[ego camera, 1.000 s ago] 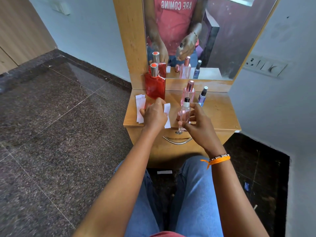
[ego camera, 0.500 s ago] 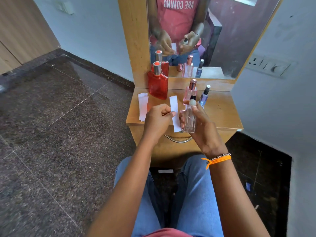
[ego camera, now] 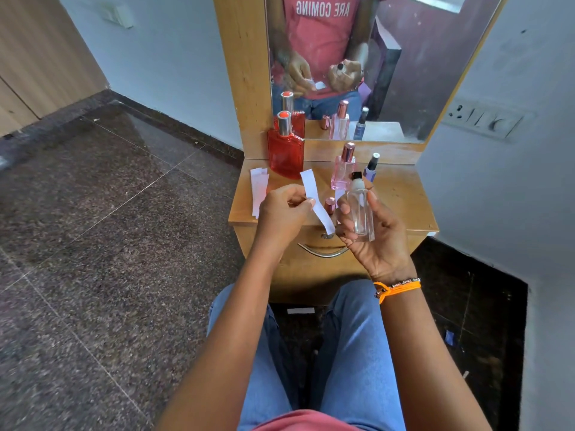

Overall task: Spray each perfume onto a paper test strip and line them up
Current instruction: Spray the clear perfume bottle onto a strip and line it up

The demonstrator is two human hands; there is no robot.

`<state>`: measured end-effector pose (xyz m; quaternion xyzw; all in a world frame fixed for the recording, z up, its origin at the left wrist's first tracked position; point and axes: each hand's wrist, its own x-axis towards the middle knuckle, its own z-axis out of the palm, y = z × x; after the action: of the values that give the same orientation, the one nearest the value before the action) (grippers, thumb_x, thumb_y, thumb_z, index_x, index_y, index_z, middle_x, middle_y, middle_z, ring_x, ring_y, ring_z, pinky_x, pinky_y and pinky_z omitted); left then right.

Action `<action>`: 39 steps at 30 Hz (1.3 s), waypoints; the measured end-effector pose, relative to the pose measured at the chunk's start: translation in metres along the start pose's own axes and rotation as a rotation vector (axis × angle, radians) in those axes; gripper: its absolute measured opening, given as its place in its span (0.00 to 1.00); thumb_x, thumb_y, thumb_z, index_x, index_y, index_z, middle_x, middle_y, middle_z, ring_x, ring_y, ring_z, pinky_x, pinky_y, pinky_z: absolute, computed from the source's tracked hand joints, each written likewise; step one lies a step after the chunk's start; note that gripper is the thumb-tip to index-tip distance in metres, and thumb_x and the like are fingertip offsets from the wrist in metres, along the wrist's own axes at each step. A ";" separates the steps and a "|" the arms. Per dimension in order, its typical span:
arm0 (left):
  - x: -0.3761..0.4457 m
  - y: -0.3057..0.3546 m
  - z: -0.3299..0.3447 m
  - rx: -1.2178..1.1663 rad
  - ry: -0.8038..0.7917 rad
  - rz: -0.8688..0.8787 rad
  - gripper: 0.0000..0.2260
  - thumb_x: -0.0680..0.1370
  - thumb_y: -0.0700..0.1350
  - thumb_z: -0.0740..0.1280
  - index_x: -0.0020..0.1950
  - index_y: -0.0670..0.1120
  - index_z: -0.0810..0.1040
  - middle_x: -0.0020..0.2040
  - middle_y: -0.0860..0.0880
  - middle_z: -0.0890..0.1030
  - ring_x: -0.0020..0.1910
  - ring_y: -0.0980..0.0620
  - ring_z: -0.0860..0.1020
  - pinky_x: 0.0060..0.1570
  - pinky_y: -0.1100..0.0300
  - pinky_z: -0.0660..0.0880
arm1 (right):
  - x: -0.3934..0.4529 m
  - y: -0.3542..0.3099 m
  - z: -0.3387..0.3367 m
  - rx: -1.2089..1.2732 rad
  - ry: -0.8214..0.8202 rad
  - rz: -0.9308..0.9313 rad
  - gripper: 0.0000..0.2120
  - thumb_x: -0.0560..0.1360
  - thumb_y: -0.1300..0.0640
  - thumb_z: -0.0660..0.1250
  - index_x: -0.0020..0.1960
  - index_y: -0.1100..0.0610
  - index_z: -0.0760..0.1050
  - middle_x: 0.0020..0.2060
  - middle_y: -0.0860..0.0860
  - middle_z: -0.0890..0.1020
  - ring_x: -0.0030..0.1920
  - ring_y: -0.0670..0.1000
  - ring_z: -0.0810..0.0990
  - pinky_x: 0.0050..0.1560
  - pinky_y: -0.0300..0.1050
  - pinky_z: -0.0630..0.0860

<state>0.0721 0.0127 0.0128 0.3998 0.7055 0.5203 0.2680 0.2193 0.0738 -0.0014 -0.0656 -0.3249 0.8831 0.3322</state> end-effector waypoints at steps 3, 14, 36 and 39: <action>0.001 0.000 -0.001 -0.027 -0.005 -0.012 0.06 0.75 0.41 0.67 0.50 0.47 0.81 0.44 0.53 0.82 0.45 0.58 0.78 0.46 0.64 0.73 | -0.001 0.002 -0.002 0.070 -0.023 0.012 0.18 0.73 0.53 0.69 0.59 0.57 0.67 0.40 0.55 0.78 0.30 0.46 0.74 0.28 0.36 0.75; 0.001 0.000 0.002 -0.154 0.009 -0.026 0.04 0.76 0.44 0.68 0.43 0.51 0.82 0.38 0.58 0.81 0.41 0.59 0.78 0.47 0.60 0.75 | 0.000 0.004 -0.010 0.033 -0.034 0.013 0.23 0.76 0.52 0.64 0.70 0.55 0.67 0.46 0.55 0.78 0.31 0.45 0.74 0.30 0.34 0.73; -0.011 0.012 0.005 -0.478 -0.229 -0.228 0.14 0.75 0.37 0.67 0.60 0.47 0.77 0.43 0.51 0.80 0.49 0.53 0.79 0.43 0.66 0.78 | 0.004 0.008 0.015 -2.019 0.381 -0.397 0.26 0.70 0.66 0.67 0.65 0.50 0.67 0.55 0.52 0.76 0.40 0.61 0.78 0.32 0.51 0.76; -0.012 0.012 0.006 -0.491 -0.231 -0.227 0.14 0.75 0.36 0.67 0.59 0.47 0.77 0.42 0.52 0.80 0.46 0.55 0.79 0.42 0.67 0.78 | 0.004 0.007 0.015 -2.022 0.387 -0.396 0.26 0.70 0.66 0.67 0.64 0.50 0.67 0.56 0.52 0.76 0.40 0.61 0.78 0.31 0.50 0.75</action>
<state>0.0864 0.0076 0.0220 0.2981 0.5634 0.5933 0.4916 0.2075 0.0644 0.0060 -0.3983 -0.8579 0.1044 0.3074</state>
